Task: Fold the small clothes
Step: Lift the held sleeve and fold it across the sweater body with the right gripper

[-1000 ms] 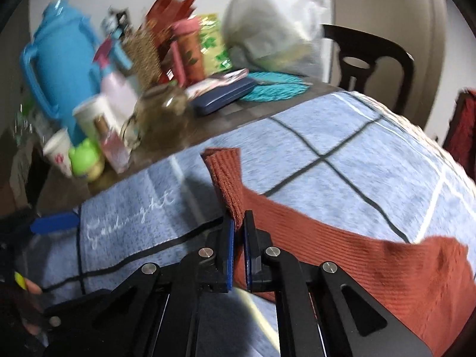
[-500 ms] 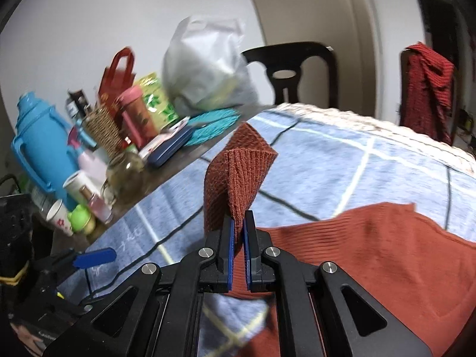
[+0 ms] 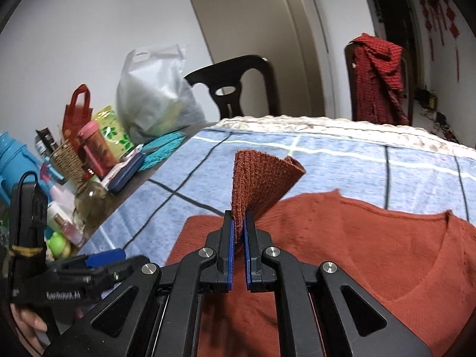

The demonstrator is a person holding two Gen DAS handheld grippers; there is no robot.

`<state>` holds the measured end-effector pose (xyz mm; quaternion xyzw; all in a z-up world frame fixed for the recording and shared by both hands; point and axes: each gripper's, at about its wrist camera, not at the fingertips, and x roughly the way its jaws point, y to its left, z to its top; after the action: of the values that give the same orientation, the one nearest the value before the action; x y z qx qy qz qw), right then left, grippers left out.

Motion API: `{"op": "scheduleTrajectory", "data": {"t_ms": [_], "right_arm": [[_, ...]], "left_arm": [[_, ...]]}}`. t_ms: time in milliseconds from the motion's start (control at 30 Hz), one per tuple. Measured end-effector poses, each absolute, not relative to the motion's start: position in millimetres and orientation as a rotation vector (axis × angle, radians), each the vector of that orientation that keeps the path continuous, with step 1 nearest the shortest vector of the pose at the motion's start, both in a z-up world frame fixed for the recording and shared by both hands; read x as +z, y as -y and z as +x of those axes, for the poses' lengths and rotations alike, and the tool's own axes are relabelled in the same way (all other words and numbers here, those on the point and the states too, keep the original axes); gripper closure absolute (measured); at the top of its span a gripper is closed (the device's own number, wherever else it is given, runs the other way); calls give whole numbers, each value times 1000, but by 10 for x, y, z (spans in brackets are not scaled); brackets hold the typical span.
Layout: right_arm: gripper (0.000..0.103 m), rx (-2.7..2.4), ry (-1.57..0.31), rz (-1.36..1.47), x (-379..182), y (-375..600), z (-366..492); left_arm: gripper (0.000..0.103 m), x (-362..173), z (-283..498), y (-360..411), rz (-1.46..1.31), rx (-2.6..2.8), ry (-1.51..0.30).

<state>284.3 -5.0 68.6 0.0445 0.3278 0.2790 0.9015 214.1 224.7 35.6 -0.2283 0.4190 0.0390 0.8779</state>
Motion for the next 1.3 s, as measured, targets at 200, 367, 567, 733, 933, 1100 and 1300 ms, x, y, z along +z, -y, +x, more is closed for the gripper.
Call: {"op": "scheduleTrajectory", "data": {"t_ms": [200, 367, 567, 733, 933, 1100, 1300], "right_arm": [[98, 529, -649, 72, 662, 194, 2764], [98, 503, -652, 61, 611, 275, 2738], [98, 399, -654, 31, 539, 379, 2752], [98, 412, -691, 55, 453, 472, 2712], [95, 412, -818, 211, 314, 710, 2797], [83, 368, -809, 286, 313, 985, 2764], [67, 356, -850, 423, 291, 1208, 2968]], "left_arm": [[17, 338, 2341, -2105, -428, 104, -888], [18, 254, 2487, -2004, -405, 96, -966], [18, 244, 2548, -1960, -373, 120, -963], [18, 195, 2617, -1846, -291, 137, -989], [18, 167, 2638, -1799, -276, 136, -1001], [18, 163, 2652, -1809, -258, 151, -1006], [18, 141, 2673, -1830, -268, 143, -1022]]}}
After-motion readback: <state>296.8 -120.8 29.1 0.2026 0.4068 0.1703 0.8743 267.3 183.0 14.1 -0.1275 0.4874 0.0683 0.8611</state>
